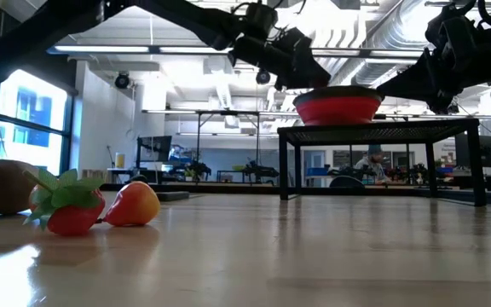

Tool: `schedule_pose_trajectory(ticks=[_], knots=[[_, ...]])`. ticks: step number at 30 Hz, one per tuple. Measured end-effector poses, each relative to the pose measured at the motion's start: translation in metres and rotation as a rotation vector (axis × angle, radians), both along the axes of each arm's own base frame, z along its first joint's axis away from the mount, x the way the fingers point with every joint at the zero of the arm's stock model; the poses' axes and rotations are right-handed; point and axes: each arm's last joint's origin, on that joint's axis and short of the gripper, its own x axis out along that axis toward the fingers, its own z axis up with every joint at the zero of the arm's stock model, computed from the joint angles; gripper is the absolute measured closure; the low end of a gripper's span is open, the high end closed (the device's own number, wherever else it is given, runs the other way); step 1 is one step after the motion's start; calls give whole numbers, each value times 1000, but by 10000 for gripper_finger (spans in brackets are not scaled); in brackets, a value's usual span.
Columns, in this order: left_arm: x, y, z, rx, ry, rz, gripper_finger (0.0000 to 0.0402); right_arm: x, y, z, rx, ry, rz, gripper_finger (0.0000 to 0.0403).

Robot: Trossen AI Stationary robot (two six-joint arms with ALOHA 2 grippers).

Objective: Pick & Place Fruit
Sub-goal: Put the red pomegranate into the red strainer bowl on the shelf

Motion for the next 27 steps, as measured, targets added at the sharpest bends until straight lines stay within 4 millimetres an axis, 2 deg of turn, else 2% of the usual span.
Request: schedule_pose_trajectory(ticks=[27], knots=[[-1, -1, -3, -25, 28, 6, 142, 0, 0, 0, 0, 0, 0, 400]])
